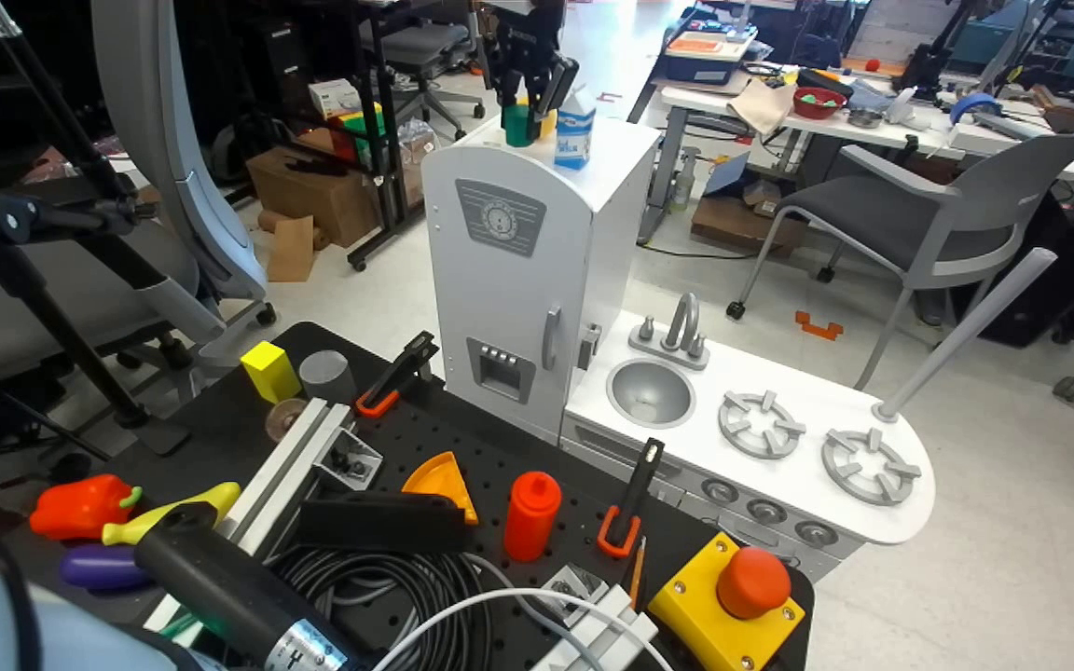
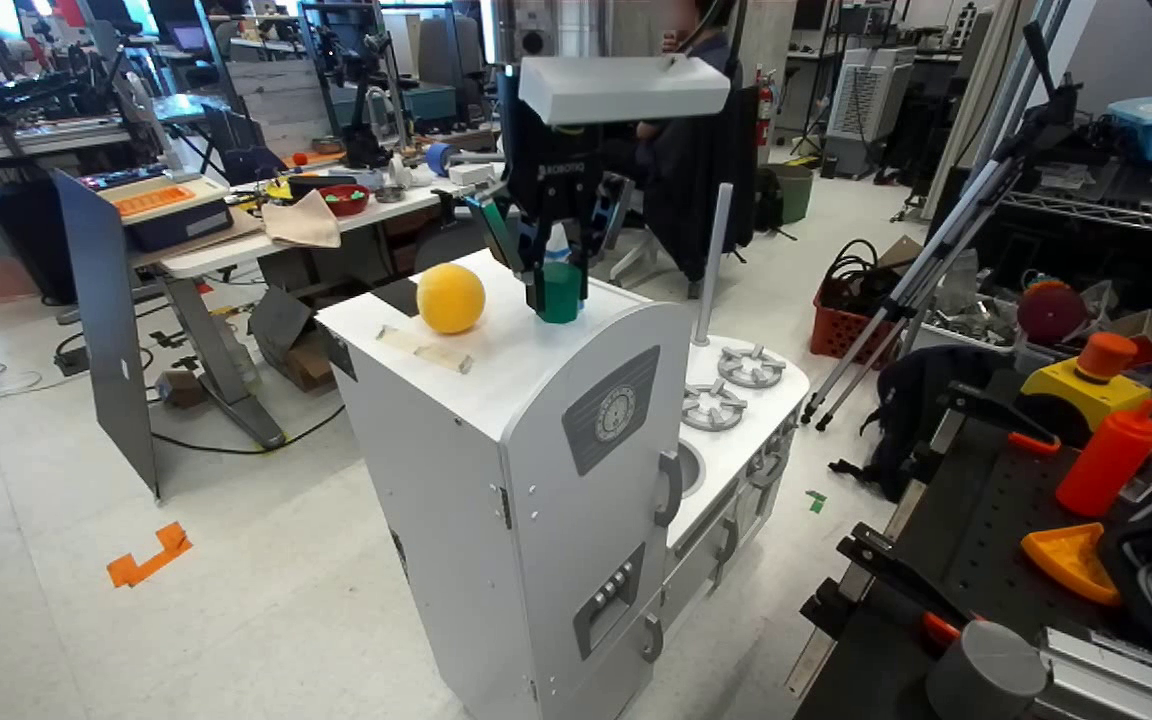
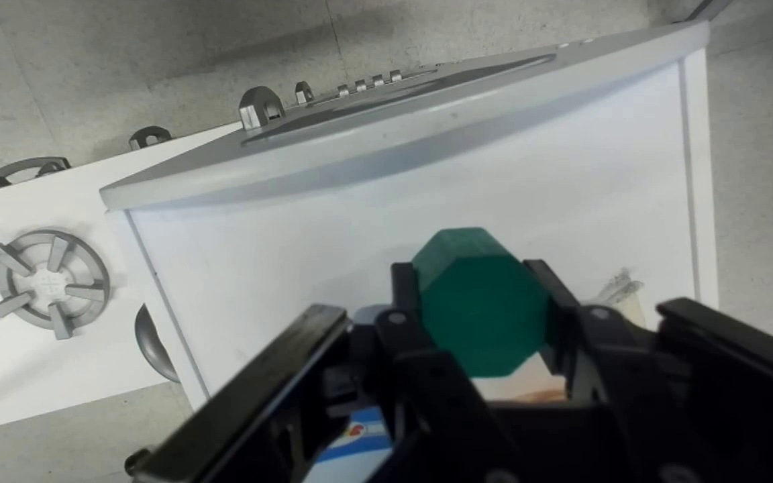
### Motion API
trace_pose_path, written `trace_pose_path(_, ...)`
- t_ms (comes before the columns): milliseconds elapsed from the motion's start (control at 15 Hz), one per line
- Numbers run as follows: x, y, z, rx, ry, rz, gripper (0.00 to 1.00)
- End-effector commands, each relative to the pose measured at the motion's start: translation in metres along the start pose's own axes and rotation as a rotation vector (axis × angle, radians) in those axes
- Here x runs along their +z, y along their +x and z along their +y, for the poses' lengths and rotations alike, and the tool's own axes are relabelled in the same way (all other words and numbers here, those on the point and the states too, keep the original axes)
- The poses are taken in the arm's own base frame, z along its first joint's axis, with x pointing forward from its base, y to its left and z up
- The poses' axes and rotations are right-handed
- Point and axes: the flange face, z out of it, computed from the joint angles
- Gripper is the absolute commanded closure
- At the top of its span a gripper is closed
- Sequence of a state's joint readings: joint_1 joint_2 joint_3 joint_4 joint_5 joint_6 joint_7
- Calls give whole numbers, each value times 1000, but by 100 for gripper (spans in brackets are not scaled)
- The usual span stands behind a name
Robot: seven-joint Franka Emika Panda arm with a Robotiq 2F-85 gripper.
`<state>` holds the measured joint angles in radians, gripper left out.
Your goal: Move the green block closer to you
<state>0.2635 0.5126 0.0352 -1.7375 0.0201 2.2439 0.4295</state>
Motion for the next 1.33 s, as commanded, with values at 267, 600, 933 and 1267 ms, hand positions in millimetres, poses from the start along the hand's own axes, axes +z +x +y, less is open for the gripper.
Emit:
trace_pose_path(267, 10, 6, 5, -13, 12, 13, 26)
trace_pose_path(600, 9, 5, 7, -16, 11, 15, 0)
trace_pose_path(933, -15, -6, 8, -34, 20, 44, 0)
trace_pose_path(1267, -74, -36, 20, -66, 62, 132, 0)
